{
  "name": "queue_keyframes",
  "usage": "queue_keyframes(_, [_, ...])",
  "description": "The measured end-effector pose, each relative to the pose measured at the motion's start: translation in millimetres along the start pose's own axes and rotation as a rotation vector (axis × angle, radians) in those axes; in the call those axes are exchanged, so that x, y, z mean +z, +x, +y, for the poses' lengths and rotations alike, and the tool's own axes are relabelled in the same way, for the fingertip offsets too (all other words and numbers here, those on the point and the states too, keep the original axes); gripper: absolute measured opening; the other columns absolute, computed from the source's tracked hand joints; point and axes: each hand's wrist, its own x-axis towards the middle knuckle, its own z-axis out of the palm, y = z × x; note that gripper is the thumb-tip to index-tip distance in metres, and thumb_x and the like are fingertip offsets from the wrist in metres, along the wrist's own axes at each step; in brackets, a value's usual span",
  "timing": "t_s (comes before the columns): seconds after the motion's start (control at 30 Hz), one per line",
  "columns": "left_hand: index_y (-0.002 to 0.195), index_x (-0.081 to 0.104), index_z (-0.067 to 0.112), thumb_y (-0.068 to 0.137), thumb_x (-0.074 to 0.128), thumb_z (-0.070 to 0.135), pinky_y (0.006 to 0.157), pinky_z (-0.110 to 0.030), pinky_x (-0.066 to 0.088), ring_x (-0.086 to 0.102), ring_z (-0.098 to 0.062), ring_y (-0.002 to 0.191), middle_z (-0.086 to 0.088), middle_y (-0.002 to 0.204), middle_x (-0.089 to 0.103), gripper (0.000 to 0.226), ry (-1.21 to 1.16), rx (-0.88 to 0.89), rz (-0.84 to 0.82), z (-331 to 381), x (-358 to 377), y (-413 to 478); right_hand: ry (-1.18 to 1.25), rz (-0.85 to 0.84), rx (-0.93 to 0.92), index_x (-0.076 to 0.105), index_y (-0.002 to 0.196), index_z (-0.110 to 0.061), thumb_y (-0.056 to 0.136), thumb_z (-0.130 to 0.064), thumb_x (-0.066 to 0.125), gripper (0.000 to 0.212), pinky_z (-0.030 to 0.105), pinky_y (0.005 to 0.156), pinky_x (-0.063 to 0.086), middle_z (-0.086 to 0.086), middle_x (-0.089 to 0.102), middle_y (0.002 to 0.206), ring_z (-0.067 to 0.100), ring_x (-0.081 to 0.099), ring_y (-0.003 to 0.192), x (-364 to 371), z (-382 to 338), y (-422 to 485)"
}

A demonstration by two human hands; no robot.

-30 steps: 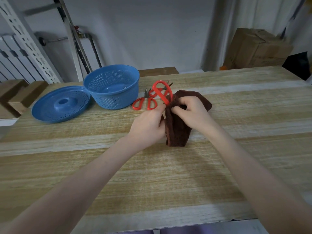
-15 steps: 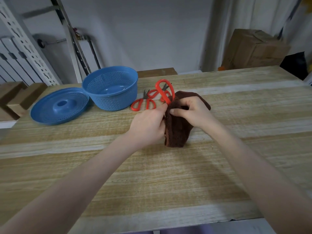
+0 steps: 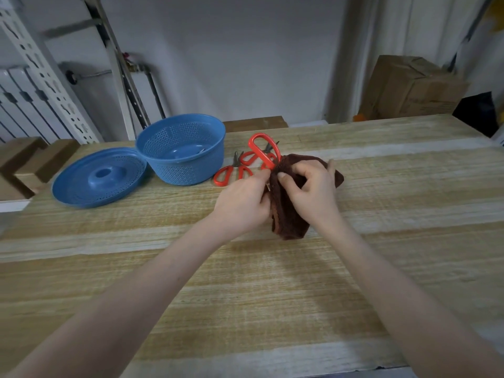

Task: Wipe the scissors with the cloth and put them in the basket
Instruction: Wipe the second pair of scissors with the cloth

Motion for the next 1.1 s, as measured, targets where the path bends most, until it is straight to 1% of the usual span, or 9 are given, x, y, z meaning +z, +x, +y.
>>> queue_keyframes(0.13, [0.093, 0.042, 0.017, 0.089, 0.043, 0.011, 0.064, -0.039, 0.043, 0.059, -0.034, 0.088, -0.004, 0.08, 0.057, 0.008, -0.004, -0.016, 0.0, 6.2, -0.2, 4.2, -0.221, 0.137, -0.049, 0.06, 0.065, -0.01, 0.087, -0.029, 0.055, 0.029, 0.045, 0.115, 0.0, -0.003, 0.058, 0.069, 0.022, 0.057, 0.086, 3.5, -5.5, -4.8])
queue_keyframes(0.23, [0.103, 0.047, 0.014, 0.089, 0.042, 0.013, 0.066, -0.04, 0.046, 0.06, -0.032, 0.088, -0.002, 0.083, 0.061, 0.015, 0.02, -0.006, 0.01, 8.6, -1.1, 8.7, -0.11, 0.196, 0.079, 0.062, 0.07, -0.013, 0.089, -0.035, 0.049, 0.032, 0.049, 0.116, 0.013, -0.004, 0.061, 0.071, 0.022, 0.06, 0.084, 6.7, -1.3, -0.8])
queue_keyframes(0.3, [0.118, 0.05, 0.014, 0.092, 0.044, 0.016, 0.064, -0.038, 0.046, 0.061, -0.028, 0.086, -0.001, 0.086, 0.065, 0.027, 0.039, -0.003, -0.008, 7.3, -0.9, 8.0, 0.236, 0.221, 0.277, 0.063, 0.073, -0.014, 0.091, -0.041, 0.047, 0.036, 0.049, 0.098, 0.044, 0.001, 0.063, 0.071, 0.024, 0.06, 0.076, -1.5, 6.9, 6.4])
queue_keyframes(0.4, [0.127, 0.047, 0.016, 0.093, 0.045, 0.016, 0.058, -0.035, 0.042, 0.061, -0.026, 0.08, 0.0, 0.082, 0.065, 0.034, 0.047, 0.004, -0.003, 0.2, 0.2, 1.0, 0.365, 0.181, 0.26, 0.058, 0.076, -0.005, 0.094, -0.042, 0.047, 0.042, 0.045, 0.07, 0.044, 0.009, 0.056, 0.07, 0.025, 0.052, 0.07, -14.5, 12.2, 5.2])
queue_keyframes(0.57, [0.134, 0.042, 0.02, 0.094, 0.047, 0.019, 0.062, -0.04, 0.049, 0.062, -0.028, 0.08, -0.001, 0.083, 0.066, 0.04, 0.026, 0.012, 0.034, -2.5, 1.3, -4.9, 0.506, 0.163, 0.275, 0.064, 0.091, -0.01, 0.102, -0.026, 0.045, 0.027, 0.035, 0.08, 0.049, 0.002, 0.064, 0.084, 0.011, 0.059, 0.083, -22.7, 4.9, 3.5])
queue_keyframes(0.67, [0.132, 0.042, 0.019, 0.093, 0.044, 0.018, 0.064, -0.04, 0.048, 0.062, -0.032, 0.087, -0.005, 0.091, 0.067, 0.04, 0.056, 0.013, 0.028, -0.8, -0.4, -6.6, 0.097, 0.022, 0.067, 0.067, 0.093, -0.015, 0.091, -0.043, 0.048, 0.034, 0.047, 0.092, 0.045, 0.001, 0.065, 0.091, 0.022, 0.056, 0.096, -21.9, 5.9, 0.8])
queue_keyframes(0.77, [0.127, 0.042, 0.015, 0.091, 0.042, 0.014, 0.06, -0.037, 0.041, 0.062, -0.035, 0.088, -0.006, 0.092, 0.063, 0.036, 0.103, 0.027, 0.006, 1.0, -0.4, -8.2, -0.303, -0.155, -0.107, 0.057, 0.068, -0.021, 0.076, -0.053, 0.05, 0.034, 0.05, 0.101, 0.036, -0.009, 0.057, 0.072, 0.022, 0.054, 0.095, -15.8, -4.2, -1.1])
queue_keyframes(0.93, [0.125, 0.042, 0.014, 0.092, 0.041, 0.013, 0.059, -0.036, 0.04, 0.062, -0.031, 0.084, -0.005, 0.091, 0.064, 0.033, 0.142, 0.035, -0.036, 0.2, -0.8, -13.4, -0.025, -0.364, 0.015, 0.066, 0.066, -0.01, 0.069, -0.049, 0.059, 0.04, 0.057, 0.097, 0.042, 0.004, 0.065, 0.064, 0.017, 0.06, 0.071, -17.2, -5.7, 15.0])
queue_keyframes(1.1, [0.126, 0.045, 0.015, 0.09, 0.042, 0.014, 0.06, -0.037, 0.042, 0.062, -0.032, 0.087, -0.004, 0.091, 0.066, 0.036, 0.061, 0.07, -0.017, 0.3, -4.1, -11.5, 0.1, -0.356, 0.047, 0.072, 0.076, -0.01, 0.067, -0.05, 0.053, 0.045, 0.06, 0.105, 0.036, 0.008, 0.071, 0.073, 0.018, 0.065, 0.077, -14.1, -4.1, 12.3])
